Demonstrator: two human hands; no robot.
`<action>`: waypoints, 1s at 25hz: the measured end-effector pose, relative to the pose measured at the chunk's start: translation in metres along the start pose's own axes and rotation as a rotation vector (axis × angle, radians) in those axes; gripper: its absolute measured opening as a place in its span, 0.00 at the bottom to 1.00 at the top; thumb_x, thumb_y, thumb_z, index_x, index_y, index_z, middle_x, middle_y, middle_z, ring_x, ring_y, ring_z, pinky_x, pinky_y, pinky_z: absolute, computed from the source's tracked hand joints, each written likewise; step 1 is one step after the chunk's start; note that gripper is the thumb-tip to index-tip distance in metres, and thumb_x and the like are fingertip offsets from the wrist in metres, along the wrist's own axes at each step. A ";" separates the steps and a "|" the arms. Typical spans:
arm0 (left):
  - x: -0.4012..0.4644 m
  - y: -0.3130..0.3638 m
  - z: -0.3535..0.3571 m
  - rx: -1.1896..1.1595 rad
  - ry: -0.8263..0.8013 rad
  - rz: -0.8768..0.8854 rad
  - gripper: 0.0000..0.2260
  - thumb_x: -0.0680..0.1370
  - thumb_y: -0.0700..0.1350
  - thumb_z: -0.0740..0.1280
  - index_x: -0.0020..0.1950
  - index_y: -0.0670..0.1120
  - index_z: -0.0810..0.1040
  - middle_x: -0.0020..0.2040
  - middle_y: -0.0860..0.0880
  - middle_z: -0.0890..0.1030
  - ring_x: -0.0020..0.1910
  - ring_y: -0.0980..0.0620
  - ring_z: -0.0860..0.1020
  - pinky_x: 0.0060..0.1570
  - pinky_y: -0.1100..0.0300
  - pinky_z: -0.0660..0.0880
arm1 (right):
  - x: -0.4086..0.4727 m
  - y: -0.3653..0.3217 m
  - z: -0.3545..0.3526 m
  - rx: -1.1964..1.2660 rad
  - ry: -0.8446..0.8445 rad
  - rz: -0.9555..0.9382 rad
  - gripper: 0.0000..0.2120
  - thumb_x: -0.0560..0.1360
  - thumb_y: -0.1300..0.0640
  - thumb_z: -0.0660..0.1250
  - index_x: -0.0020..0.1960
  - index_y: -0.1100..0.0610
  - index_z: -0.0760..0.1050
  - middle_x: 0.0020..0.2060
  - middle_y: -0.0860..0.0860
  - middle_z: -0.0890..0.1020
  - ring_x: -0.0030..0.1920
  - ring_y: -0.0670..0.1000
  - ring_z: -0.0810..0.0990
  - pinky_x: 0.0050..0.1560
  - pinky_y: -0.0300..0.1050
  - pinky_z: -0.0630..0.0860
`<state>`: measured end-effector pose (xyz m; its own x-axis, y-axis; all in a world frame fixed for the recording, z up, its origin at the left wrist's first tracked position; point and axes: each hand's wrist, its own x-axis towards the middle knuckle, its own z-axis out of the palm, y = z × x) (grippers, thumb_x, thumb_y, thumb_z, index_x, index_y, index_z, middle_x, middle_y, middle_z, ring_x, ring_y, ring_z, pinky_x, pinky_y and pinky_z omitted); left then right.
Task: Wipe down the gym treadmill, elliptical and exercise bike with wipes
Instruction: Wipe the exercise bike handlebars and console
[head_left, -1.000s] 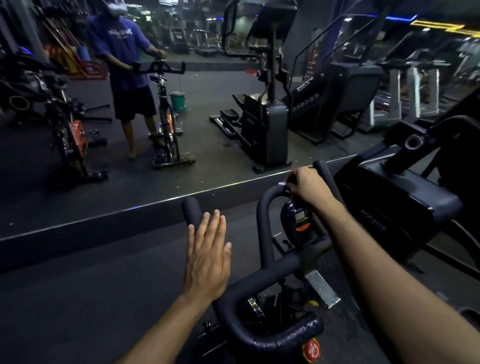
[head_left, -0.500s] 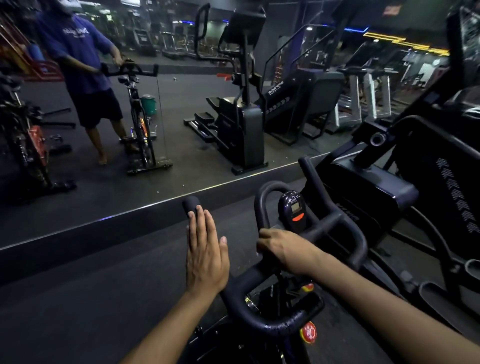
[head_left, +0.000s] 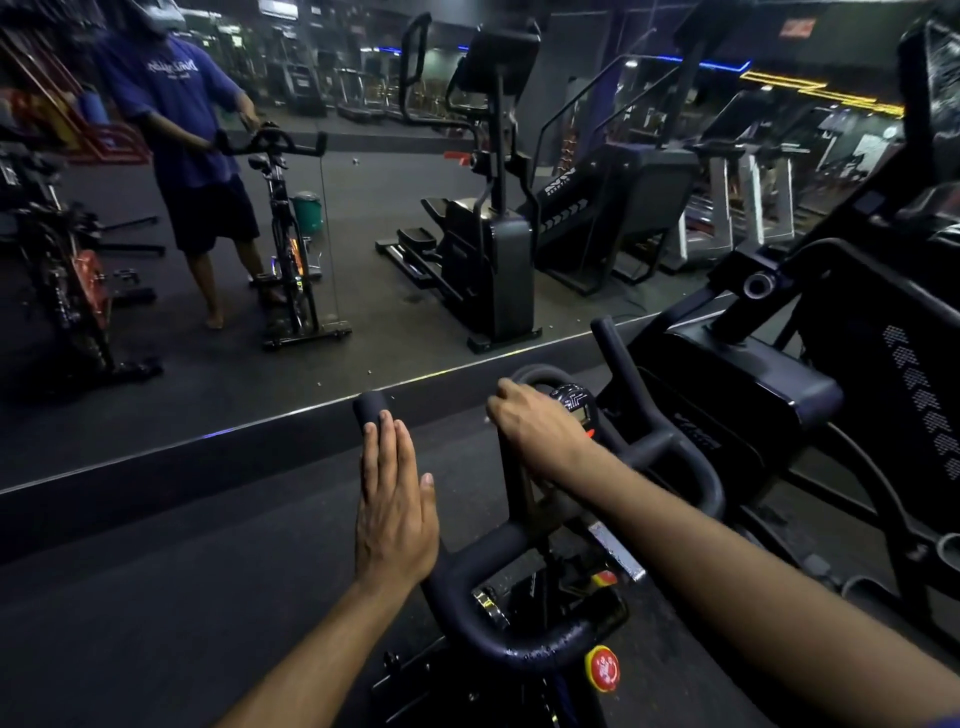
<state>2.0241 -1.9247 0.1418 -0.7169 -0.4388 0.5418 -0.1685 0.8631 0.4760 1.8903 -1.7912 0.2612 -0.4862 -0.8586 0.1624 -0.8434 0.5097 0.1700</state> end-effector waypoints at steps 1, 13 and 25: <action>0.000 0.000 0.000 0.002 -0.001 -0.001 0.29 0.83 0.48 0.50 0.82 0.38 0.50 0.84 0.44 0.47 0.83 0.46 0.44 0.80 0.55 0.43 | 0.014 0.009 -0.006 0.017 0.015 0.042 0.03 0.78 0.65 0.64 0.52 0.62 0.74 0.52 0.59 0.74 0.49 0.63 0.79 0.43 0.57 0.75; -0.002 -0.001 0.002 -0.022 0.003 -0.012 0.29 0.84 0.47 0.50 0.83 0.40 0.49 0.84 0.47 0.44 0.83 0.47 0.43 0.80 0.58 0.41 | 0.050 0.073 -0.004 0.284 0.030 0.372 0.05 0.75 0.59 0.70 0.44 0.61 0.77 0.47 0.60 0.80 0.46 0.63 0.80 0.41 0.48 0.71; -0.001 -0.001 0.002 -0.017 -0.034 -0.023 0.30 0.83 0.50 0.50 0.83 0.40 0.48 0.84 0.47 0.42 0.82 0.47 0.40 0.80 0.54 0.42 | -0.060 0.005 0.026 0.269 -0.097 -0.141 0.08 0.75 0.59 0.68 0.53 0.53 0.79 0.51 0.49 0.75 0.48 0.53 0.81 0.45 0.48 0.77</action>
<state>2.0230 -1.9245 0.1394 -0.7354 -0.4497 0.5069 -0.1744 0.8485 0.4997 1.9093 -1.7385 0.2268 -0.3691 -0.9274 0.0598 -0.9279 0.3641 -0.0806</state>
